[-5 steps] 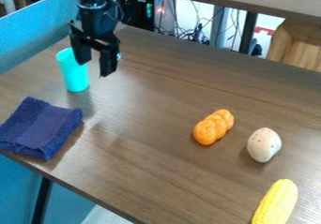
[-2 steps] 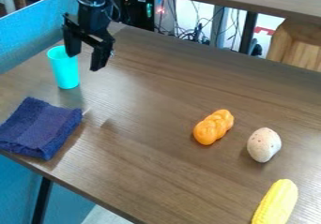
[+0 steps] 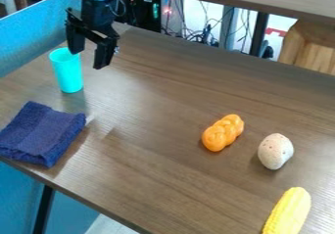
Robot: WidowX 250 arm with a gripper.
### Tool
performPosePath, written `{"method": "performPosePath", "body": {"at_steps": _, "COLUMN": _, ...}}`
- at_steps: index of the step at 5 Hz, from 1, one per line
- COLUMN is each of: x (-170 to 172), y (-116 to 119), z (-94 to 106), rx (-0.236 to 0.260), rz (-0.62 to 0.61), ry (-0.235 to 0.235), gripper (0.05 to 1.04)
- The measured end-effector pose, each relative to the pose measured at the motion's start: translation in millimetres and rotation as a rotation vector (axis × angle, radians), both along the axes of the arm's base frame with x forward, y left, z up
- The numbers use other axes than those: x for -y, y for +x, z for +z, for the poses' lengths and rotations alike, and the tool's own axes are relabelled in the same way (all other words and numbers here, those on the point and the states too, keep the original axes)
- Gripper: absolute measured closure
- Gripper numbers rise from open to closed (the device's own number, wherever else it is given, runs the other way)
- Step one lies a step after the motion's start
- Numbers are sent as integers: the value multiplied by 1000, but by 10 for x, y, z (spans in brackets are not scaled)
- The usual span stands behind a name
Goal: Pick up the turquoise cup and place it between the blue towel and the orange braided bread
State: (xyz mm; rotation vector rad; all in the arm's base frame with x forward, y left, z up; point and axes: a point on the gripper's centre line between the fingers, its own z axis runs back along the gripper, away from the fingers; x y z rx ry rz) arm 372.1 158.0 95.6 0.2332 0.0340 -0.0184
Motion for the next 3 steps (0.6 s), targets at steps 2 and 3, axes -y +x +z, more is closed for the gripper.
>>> {"method": "performPosePath", "body": {"at_steps": 2, "x": -209, "y": -74, "z": 82, "rx": -14, "rz": 54, "ry": 41, "gripper": 79}}
{"method": "performPosePath", "body": {"at_steps": 3, "x": -305, "y": -35, "z": 10, "rx": -44, "rz": 93, "ry": 39, "gripper": 79}}
